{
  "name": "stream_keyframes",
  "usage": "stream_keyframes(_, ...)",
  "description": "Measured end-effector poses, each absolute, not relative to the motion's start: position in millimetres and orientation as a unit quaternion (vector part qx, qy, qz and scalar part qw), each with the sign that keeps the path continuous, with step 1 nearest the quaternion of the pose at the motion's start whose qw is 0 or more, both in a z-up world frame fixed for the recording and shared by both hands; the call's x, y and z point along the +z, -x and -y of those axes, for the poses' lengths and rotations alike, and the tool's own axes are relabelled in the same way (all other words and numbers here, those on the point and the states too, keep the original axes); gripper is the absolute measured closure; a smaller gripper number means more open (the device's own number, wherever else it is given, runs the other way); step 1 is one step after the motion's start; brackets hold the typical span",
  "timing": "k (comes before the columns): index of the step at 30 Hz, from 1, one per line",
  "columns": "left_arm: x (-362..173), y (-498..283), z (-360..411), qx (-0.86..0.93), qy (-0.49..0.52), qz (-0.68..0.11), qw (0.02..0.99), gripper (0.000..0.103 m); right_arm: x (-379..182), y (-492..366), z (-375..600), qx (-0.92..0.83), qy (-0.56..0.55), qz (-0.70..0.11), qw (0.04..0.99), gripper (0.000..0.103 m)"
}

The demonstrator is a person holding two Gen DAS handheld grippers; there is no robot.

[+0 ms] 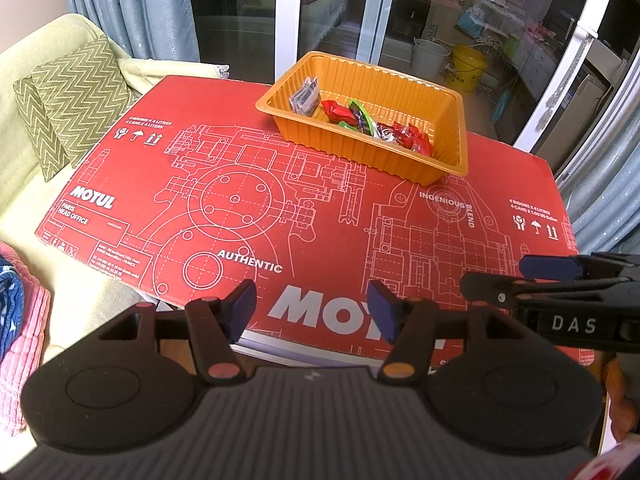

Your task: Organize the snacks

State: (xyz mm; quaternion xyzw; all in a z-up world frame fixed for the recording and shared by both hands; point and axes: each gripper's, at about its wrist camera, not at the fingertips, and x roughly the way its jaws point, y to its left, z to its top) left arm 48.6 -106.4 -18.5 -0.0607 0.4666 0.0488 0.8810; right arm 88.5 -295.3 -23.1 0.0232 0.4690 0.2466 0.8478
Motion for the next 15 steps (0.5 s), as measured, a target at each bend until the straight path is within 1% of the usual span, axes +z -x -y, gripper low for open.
stream_keyframes(15, -18.2, -49.3, 104.6, 0.050, 0.060, -0.467, 0.881, 0.044, -22.9, -88.6, 294.4, 0.247, -0.023, -0.469, 0.848, 0.029)
